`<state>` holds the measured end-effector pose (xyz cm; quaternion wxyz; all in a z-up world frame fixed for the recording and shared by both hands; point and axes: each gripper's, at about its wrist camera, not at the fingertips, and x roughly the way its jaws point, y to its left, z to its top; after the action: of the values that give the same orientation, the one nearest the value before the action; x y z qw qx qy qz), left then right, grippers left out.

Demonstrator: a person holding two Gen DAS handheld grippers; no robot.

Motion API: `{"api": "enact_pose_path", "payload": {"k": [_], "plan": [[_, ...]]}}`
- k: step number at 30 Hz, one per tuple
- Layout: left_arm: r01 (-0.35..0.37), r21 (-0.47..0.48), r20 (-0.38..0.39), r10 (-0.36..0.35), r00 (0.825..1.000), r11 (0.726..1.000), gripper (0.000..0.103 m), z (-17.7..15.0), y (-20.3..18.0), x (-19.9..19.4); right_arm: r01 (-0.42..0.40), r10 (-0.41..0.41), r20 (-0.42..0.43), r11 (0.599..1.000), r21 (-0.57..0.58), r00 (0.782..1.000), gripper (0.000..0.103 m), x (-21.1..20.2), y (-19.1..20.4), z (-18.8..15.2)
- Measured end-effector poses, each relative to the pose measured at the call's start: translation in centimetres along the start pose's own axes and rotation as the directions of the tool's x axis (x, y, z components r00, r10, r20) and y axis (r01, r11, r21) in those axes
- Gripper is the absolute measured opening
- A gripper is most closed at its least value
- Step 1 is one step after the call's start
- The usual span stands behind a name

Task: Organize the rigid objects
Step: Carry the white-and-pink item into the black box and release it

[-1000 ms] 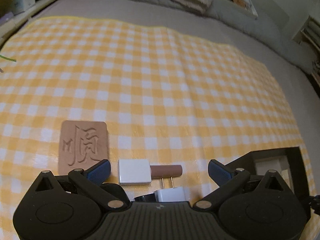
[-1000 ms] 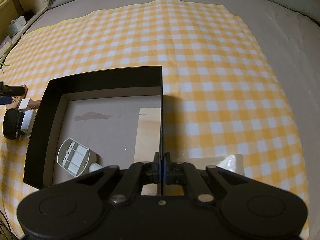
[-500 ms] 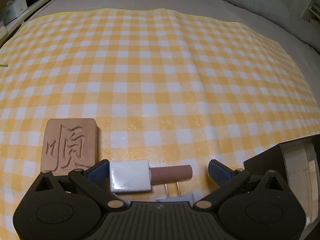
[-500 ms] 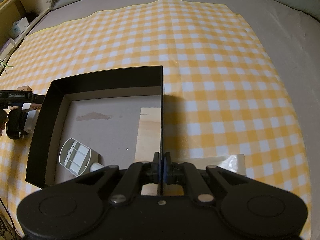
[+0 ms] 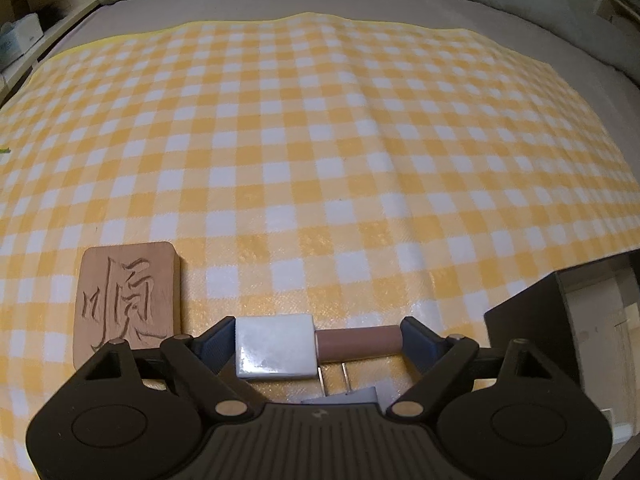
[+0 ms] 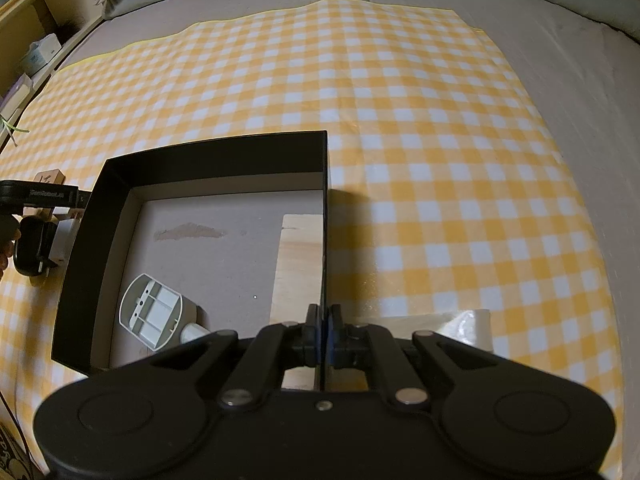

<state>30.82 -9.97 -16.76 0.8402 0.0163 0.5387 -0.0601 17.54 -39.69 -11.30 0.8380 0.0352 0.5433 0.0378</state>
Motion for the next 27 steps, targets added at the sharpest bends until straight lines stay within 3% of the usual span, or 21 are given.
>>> {"api": "enact_pose_path", "payload": {"k": [6,10,19,27], "plan": [[-0.036,0.030,-0.004,0.036,0.999,0.999,0.087,-0.6,-0.9,0.9,-0.001,0.001,0.000,1.000,0.000,1.000,0.004,0.0,0.0,0.0],[-0.009,0.007,-0.008,0.009,1.000,1.000,0.086,-0.1,-1.5,0.8,0.002,-0.002,-0.001,1.000,-0.004,1.000,0.004,0.0,0.0,0.0],[0.140,-0.157,0.076,-0.129,0.989,0.978,0.086,0.9,-0.5,-3.2,0.008,-0.008,-0.003,1.000,-0.014,1.000,0.004,0.1,0.2,0.0],[0.256,-0.167,0.149,-0.233,0.961,0.952,0.086,0.5,-2.5,-7.0,0.009,-0.009,-0.003,1.000,-0.018,1.000,0.003,0.1,0.1,0.0]]}}
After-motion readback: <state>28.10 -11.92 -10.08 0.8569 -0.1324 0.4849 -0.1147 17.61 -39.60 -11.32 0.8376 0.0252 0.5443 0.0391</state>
